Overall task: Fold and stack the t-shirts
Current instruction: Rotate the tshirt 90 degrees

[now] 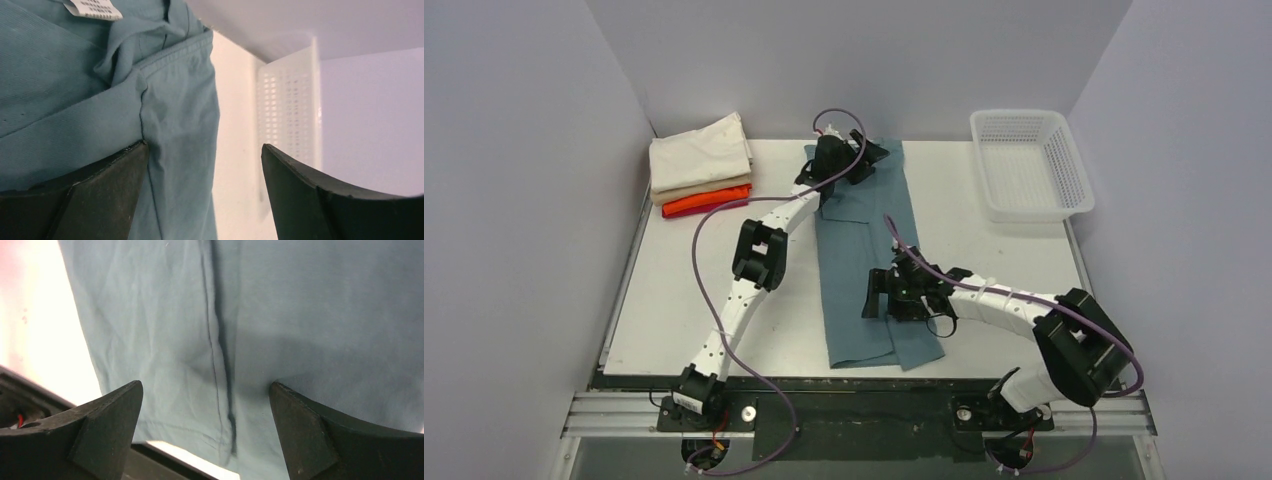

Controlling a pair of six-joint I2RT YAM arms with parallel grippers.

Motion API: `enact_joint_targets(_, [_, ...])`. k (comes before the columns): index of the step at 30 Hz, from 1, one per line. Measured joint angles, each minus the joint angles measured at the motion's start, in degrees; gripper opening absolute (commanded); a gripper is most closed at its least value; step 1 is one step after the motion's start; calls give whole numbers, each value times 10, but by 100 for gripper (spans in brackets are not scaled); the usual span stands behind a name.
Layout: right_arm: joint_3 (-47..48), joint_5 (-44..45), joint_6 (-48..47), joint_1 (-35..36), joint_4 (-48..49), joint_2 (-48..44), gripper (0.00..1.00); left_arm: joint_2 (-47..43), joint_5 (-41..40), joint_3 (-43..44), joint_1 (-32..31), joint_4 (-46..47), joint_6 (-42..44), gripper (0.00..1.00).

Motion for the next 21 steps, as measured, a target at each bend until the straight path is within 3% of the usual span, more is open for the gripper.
enact_joint_targets(5, [49,-39,9,61,15,56,93,32,-9,17,-3,84,-68,94])
enact_joint_targets(13, [76,-34,15,80,-4,68,94,19,-9,6,-3,78,-39,94])
enact_joint_targets(17, [72,13,24,78,-36,-9,94,-32,3,-21,-1,8,20,94])
enact_joint_targets(21, [57,63,39,74,-61,-149,93,-157,42,-91,2,-82,104,94])
